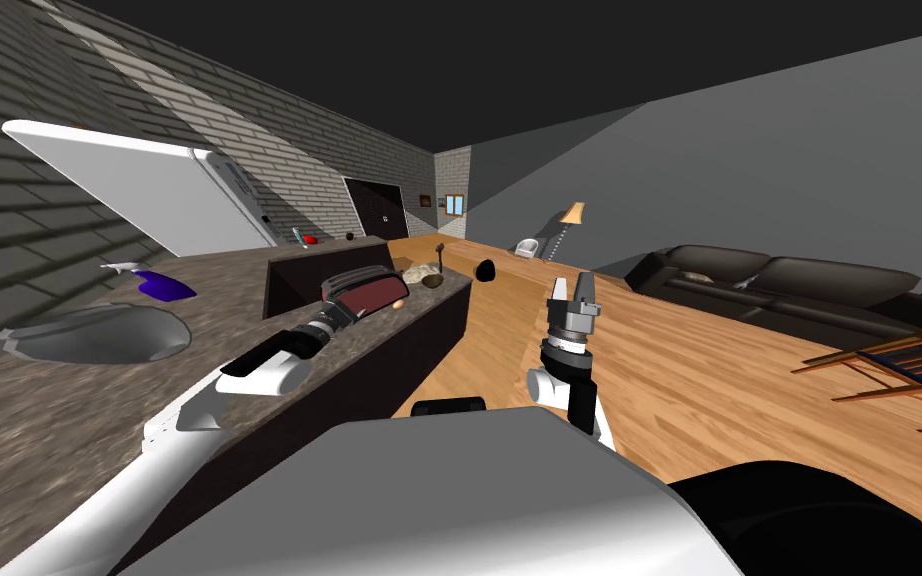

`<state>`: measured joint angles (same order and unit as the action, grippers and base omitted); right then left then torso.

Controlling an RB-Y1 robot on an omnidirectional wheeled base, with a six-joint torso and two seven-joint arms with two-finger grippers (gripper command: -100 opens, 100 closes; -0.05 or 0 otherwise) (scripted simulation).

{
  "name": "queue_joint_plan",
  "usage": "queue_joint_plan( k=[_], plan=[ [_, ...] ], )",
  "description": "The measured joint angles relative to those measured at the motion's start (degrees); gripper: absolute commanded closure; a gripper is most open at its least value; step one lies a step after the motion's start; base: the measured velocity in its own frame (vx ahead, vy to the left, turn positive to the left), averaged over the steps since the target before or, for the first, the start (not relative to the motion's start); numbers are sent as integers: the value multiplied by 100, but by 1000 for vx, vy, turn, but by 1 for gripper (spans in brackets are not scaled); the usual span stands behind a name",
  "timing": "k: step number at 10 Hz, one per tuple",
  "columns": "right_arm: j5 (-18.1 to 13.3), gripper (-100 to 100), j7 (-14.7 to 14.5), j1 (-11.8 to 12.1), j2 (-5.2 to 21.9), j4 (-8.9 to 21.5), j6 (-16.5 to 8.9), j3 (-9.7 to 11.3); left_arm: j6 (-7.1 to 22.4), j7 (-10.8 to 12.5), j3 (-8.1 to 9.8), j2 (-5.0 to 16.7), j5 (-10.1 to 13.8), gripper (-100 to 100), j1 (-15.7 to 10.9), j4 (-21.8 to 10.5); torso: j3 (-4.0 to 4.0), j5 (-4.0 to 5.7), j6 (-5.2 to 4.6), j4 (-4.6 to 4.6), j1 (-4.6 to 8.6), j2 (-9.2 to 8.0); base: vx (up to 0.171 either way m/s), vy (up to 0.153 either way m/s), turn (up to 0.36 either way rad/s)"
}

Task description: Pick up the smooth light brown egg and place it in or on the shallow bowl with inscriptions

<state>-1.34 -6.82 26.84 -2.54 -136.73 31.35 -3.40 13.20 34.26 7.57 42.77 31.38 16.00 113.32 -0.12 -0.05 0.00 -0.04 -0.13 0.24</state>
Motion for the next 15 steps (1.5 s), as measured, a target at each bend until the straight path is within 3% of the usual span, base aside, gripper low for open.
queue_joint_plan(
  k=[11,15],
  plan=[
    [0,0,0,1,0,0,0,0,1626,882,-306,415,676,-100,-742,-588,-9,1,1,-4,7,14,47,8,-44],
    [0,0,0,1,0,0,0,0,2253,1177,-450,466,867,-100,-979,-753,-13,0,2,-6,2,23,75,9,-32]
  ],
)
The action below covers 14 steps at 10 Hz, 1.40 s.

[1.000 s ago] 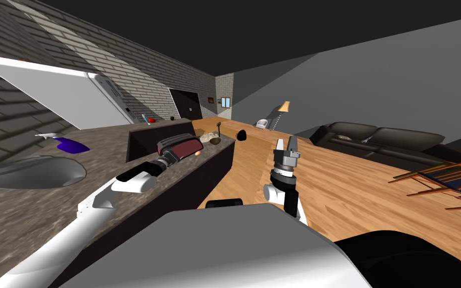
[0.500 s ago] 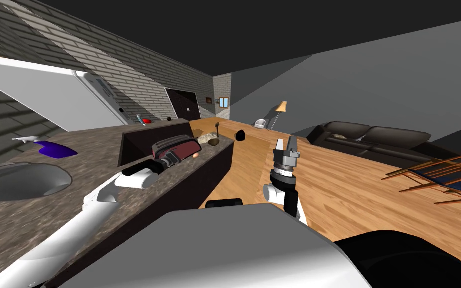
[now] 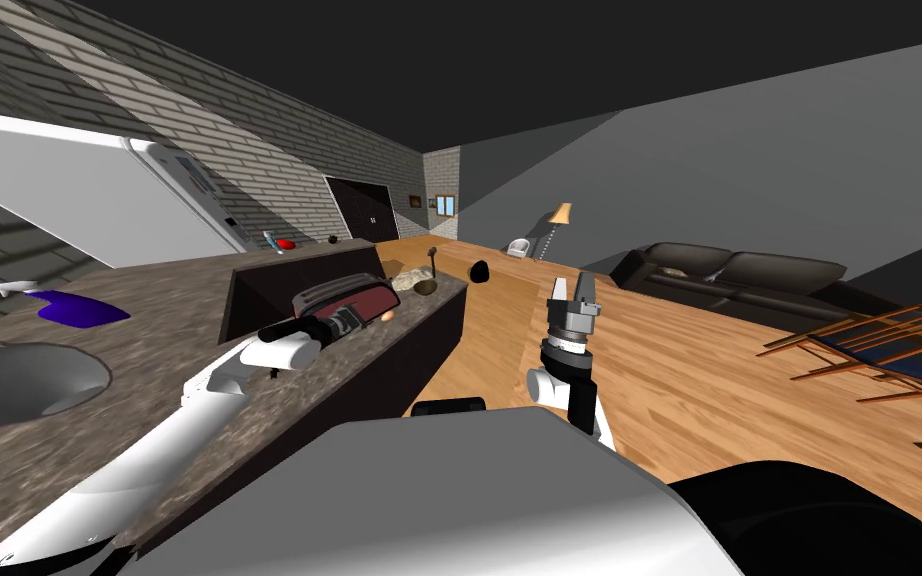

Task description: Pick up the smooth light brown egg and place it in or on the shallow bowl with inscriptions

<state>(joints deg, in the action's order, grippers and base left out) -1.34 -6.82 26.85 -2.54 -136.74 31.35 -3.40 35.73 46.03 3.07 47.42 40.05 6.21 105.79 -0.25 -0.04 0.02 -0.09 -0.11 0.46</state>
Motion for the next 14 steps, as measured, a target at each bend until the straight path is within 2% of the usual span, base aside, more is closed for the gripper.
queue_joint_plan(
  k=[5,7,9,13,14],
  plan=[
    [0,0,0,0,0,0,0,0,642,273,-194,20,199,-100,-240,-211,4,1,2,1,7,-8,77,0,-26],
    [0,0,0,0,0,0,0,0,964,439,-346,-31,234,-100,-411,-336,-5,0,1,-2,2,8,102,13,-25],
    [0,0,0,0,0,0,0,0,1224,546,-405,-31,291,-100,-421,-340,-1,1,2,-1,5,0,91,4,-16],
    [0,0,0,0,0,0,0,0,1763,730,-680,-106,436,-100,-530,-589,1,1,4,-1,10,-6,76,-1,6],
    [0,0,0,-1,0,0,0,0,1783,732,-689,-109,441,0,-525,-599,13,3,3,4,11,-24,0,0,0]
  ],
)
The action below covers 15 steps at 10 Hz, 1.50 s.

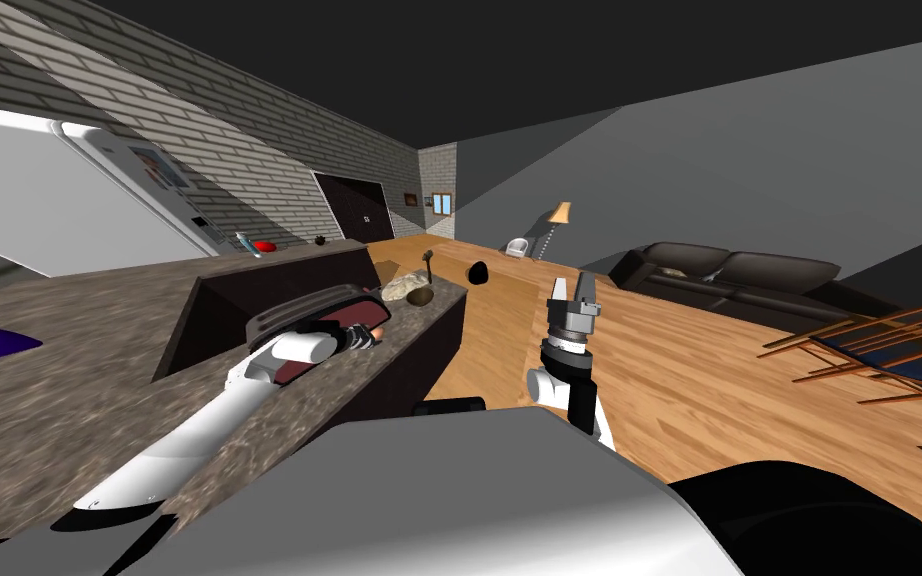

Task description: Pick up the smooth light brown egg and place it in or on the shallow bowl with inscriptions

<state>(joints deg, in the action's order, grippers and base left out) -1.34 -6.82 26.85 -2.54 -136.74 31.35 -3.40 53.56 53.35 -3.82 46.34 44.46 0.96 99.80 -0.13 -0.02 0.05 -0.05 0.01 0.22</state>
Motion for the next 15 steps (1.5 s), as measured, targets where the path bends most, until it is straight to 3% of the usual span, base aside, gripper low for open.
queue_joint_plan(
  k=[1,3,4,8,9,10,11,12,13,15],
  plan=[
    [0,0,0,0,0,0,0,0,-2,0,1,0,-1,-100,-1,1,5,-1,0,2,-2,-8,3,-2,-11],
    [0,0,0,0,0,0,0,0,-135,-107,-28,-167,-104,-100,-29,-209,2,-3,-1,0,-6,-5,4,-2,-10],
    [0,0,0,0,0,0,0,0,-146,-115,-30,-176,-112,100,-30,-218,3,-3,0,0,-7,-5,0,0,0],
    [0,0,0,0,0,0,0,0,-148,-114,-24,-172,-111,100,-34,-214,-4,-9,-3,-5,-12,2,0,0,0],
    [0,0,0,0,0,0,0,0,-148,-114,-24,-172,-111,0,-34,-214,-4,-9,-3,-6,-12,2,0,0,0],
    [0,0,0,0,0,0,0,0,-148,-114,-24,-172,-111,100,-34,-214,-4,-9,-3,-6,-12,3,-1,3,10],
    [0,0,0,0,0,0,0,0,-88,-72,-7,-81,-47,100,-12,-110,-2,-6,-2,-3,-13,1,0,0,0],
    [0,0,0,0,0,0,0,0,-70,-60,-2,-68,-39,0,-11,-93,-4,-9,-3,-6,-12,1,0,0,0],
    [0,0,0,0,0,0,0,0,-72,-61,-2,-69,-40,100,-11,-95,-4,-9,-3,-6,-12,2,-59,19,-28],
    [0,0,0,-2,0,1,0,0,-230,-117,71,-92,20,100,-214,-45,17,-6,-8,6,-14,-32,-124,42,-66]
  ],
)
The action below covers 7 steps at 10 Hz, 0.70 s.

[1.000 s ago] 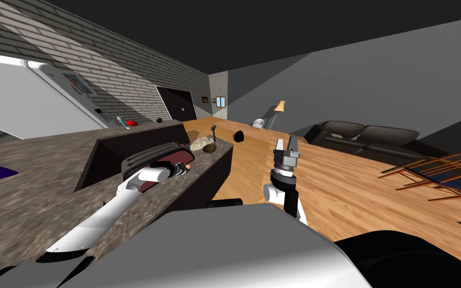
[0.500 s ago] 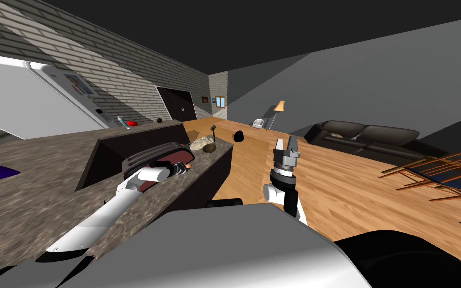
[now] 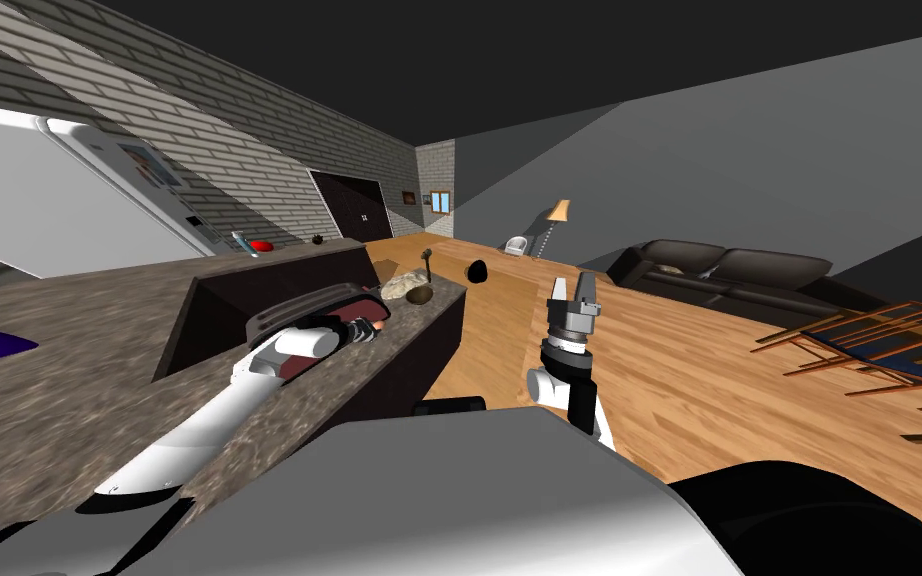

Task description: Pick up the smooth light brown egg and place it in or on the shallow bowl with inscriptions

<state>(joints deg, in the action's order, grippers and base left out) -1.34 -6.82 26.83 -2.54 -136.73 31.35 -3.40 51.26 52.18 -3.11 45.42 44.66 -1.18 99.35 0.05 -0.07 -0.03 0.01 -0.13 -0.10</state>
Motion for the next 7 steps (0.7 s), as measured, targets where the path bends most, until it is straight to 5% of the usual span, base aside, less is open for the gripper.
queue_joint_plan(
  k=[3,7],
  plan=[
    [0,0,0,0,0,0,0,0,-201,-46,136,59,203,100,-208,175,12,-1,6,6,-17,-16,-103,66,-52],
    [0,0,0,0,0,0,0,0,-246,171,330,287,447,100,-323,635,6,2,5,3,-5,-6,-73,47,-117]
  ],
)
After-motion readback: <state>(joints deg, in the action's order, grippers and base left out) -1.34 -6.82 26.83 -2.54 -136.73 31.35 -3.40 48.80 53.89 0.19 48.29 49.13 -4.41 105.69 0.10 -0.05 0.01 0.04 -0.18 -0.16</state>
